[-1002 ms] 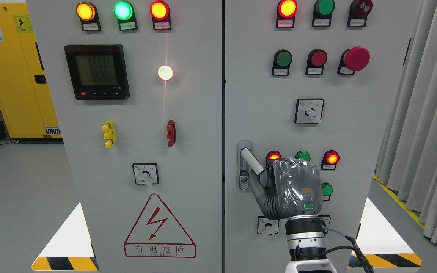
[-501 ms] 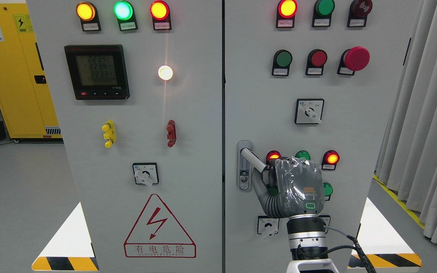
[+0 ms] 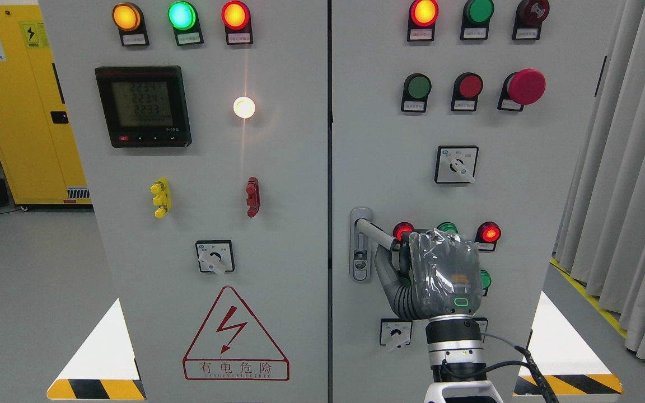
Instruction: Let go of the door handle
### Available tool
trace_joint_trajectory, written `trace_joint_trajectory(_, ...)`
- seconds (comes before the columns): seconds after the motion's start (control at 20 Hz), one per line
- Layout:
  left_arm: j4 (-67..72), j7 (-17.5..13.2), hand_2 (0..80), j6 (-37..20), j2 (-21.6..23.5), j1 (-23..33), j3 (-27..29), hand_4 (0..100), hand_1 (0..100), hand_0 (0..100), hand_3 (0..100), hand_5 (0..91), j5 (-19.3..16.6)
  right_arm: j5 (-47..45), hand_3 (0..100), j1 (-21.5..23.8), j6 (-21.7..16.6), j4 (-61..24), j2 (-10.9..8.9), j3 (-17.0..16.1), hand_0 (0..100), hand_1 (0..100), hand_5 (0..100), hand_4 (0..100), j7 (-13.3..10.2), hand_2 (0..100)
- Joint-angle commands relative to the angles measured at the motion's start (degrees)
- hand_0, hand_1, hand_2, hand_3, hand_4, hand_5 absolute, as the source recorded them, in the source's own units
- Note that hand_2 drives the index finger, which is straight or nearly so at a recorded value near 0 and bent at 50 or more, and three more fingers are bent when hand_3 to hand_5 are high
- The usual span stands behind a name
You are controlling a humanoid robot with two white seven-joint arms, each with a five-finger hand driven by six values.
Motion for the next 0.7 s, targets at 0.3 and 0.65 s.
trace_joint_trajectory(0.3,0.0,0.0,0.0,0.0,0.0,0.0,0.0,0,56,12,0,0.0,0.0,0.0,100,-0.4,-0.1,-0.1,0.04,-0.3,70,41,98,98,0.4,93)
trace_joint_trajectory(0.65,0.0,0.0,0.0,0.0,0.0,0.0,0.0,0,56,12,0,0.0,0.0,0.0,100,-0.7,-0.1,-0.3,0.04,-0.3,71,41,98,98,0.5,93)
